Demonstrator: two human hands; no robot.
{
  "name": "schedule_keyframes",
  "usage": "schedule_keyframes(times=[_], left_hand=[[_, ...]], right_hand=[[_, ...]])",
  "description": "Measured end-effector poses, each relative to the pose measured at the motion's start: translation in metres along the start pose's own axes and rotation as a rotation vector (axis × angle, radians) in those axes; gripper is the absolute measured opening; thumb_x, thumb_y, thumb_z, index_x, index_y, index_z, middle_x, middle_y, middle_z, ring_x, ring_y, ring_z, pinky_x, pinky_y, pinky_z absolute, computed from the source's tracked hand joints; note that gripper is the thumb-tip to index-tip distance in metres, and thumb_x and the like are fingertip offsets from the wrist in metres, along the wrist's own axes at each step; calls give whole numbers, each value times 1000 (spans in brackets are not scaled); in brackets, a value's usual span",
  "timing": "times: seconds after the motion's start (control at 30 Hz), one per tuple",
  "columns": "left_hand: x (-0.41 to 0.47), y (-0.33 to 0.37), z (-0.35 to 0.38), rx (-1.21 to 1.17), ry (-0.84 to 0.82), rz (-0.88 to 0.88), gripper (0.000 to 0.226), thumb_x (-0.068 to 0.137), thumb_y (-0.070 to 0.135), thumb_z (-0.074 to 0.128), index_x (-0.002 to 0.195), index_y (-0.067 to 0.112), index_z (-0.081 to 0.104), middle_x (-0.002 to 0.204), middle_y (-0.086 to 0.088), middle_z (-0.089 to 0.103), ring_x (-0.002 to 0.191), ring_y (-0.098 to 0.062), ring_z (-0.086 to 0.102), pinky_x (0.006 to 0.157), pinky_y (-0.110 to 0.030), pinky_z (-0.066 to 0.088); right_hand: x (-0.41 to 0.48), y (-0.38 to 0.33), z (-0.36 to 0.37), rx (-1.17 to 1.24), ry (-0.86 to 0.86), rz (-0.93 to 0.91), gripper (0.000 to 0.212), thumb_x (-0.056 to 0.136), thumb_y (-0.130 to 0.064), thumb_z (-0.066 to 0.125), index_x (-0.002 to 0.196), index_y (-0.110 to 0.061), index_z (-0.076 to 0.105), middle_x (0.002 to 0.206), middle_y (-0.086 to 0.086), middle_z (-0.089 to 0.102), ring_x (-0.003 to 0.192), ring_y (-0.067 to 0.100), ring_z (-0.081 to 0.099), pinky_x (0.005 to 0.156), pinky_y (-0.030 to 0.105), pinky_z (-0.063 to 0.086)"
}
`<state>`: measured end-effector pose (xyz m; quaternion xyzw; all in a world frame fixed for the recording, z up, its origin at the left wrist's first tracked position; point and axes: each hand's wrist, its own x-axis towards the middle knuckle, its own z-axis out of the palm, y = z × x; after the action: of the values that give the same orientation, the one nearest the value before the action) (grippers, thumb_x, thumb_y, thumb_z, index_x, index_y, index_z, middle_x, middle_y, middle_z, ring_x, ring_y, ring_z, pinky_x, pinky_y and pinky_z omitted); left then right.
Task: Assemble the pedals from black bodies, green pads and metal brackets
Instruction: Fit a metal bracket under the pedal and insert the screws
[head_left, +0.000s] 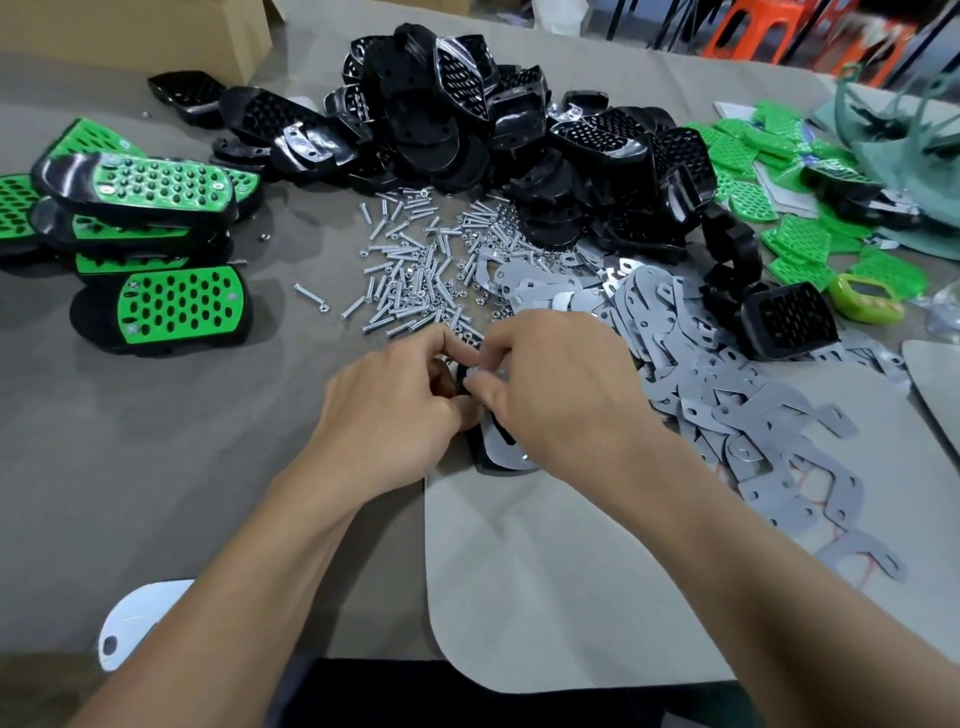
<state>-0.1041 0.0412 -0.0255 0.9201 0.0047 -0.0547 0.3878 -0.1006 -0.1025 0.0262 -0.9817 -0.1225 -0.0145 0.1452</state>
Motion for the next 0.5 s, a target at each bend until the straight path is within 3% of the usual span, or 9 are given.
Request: schedule_keyframes(times=[0.13, 0.17, 0.27, 0.3, 0.37, 0.43, 0.5], left_hand=[[0, -1, -1, 8, -5, 0, 29, 64, 47, 68, 89, 51, 54, 78, 30, 65, 72, 4, 58, 61, -30, 35], [0, -2, -1, 10, -5, 4, 29, 66, 46, 71, 89, 49, 54, 78, 31, 64, 72, 3, 58, 62, -31, 35], [0, -2, -1, 19, 1, 12, 27, 66, 46, 69, 87, 47, 52, 77, 31, 63, 73, 0, 58, 61, -31, 34], [0, -3, -1, 21, -1, 14, 27, 69, 45, 70, 88, 48, 52, 77, 30, 64, 73, 1, 58, 61, -30, 34], [0, -3, -1, 19, -1, 12, 28, 73, 41, 74, 92, 48, 54, 77, 30, 65, 72, 3, 57, 61, -30, 34], [0, -3, 0, 17, 6, 5, 29, 72, 40, 73, 93, 49, 56, 77, 30, 66, 70, 4, 57, 61, -31, 35], [0, -2, 0, 13, 1, -2, 29, 65, 45, 66, 91, 52, 54, 76, 30, 65, 70, 3, 57, 61, -31, 34]], right_hand=[[8, -12, -11, -140, -64, -83, 9, 86, -19, 69, 86, -17, 61, 65, -1, 43, 76, 31, 53, 64, 32, 36], [9, -12, -12, -135, -87, -101, 8, 82, -10, 67, 87, -17, 64, 64, 0, 44, 74, 31, 54, 62, 31, 37], [11, -6, -16, -17, -165, -96, 34, 74, 4, 58, 89, -22, 74, 69, 2, 61, 72, 29, 60, 59, 33, 46], [10, -3, -17, 45, -152, -79, 32, 73, 2, 59, 86, -23, 74, 70, 2, 64, 73, 28, 62, 60, 35, 51], [10, 2, -16, 92, -73, -15, 7, 78, -17, 73, 78, -24, 70, 64, -2, 63, 70, 23, 62, 61, 33, 51], [9, 2, -14, 15, -9, 40, 26, 82, -43, 75, 73, -21, 65, 60, -3, 58, 67, 23, 60, 58, 30, 44], [8, -4, -11, -81, -16, -2, 26, 84, -41, 71, 75, -18, 63, 60, -1, 53, 69, 30, 58, 59, 32, 41]])
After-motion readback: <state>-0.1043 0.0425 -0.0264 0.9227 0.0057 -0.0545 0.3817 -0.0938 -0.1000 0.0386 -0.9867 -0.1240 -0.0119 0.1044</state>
